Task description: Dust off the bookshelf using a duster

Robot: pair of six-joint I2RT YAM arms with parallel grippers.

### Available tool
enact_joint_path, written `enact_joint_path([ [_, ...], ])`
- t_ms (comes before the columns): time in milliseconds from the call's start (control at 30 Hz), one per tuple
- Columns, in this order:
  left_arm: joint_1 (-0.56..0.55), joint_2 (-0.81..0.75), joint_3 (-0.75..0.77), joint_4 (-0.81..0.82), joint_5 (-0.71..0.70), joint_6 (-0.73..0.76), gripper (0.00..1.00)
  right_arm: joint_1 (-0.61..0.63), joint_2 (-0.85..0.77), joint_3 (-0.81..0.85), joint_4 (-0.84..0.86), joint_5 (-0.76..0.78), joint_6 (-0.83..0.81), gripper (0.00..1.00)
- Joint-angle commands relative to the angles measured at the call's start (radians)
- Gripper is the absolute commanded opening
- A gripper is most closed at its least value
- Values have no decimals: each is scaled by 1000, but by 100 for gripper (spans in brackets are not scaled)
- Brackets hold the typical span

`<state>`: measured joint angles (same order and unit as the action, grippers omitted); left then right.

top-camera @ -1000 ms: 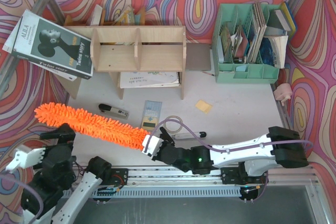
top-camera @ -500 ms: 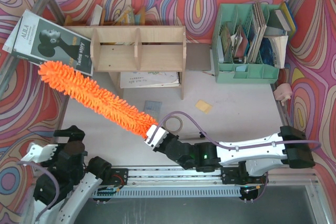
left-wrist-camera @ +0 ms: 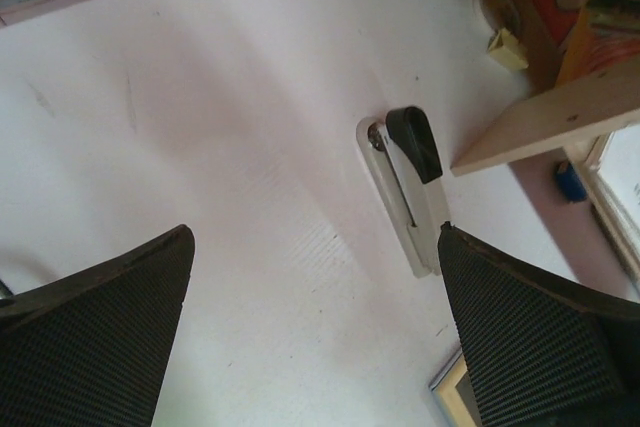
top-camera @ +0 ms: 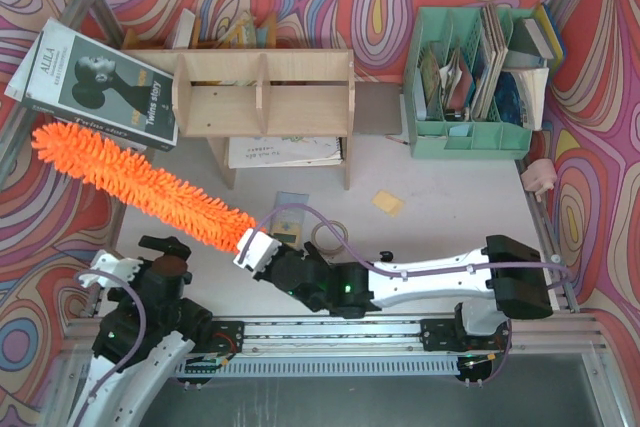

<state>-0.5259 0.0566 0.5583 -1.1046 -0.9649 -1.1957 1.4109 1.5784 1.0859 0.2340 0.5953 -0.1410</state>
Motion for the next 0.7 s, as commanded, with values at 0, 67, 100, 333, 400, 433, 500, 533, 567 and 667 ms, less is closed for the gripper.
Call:
enact_joint_path([
  [0,-3,25,-84,97,68,72,98,-60,24,99,34,-35,29,0],
  [67,-3,42,-107,142,85,101,98,-83,49,128,22,-52,35,0],
  [100,-3,50,-116,161,93,116,98,-98,66,149,4,-61,44,0],
  [333,-3,91,-170,288,138,212,98,-141,149,235,-28,-57,59,0],
  [400,-5,96,-180,314,146,244,98,-141,151,237,-16,-64,48,0],
  [433,-4,98,-184,327,148,259,98,-141,147,234,-12,-75,46,0],
  [500,-3,100,-191,343,148,282,98,-141,134,224,5,-99,43,0],
  [533,-4,99,-193,348,147,293,98,-138,126,216,16,-112,41,0],
  [567,-4,98,-196,353,145,302,98,-136,117,203,32,-125,41,0],
  [667,-3,92,-207,367,141,323,98,-126,93,166,82,-159,37,0],
])
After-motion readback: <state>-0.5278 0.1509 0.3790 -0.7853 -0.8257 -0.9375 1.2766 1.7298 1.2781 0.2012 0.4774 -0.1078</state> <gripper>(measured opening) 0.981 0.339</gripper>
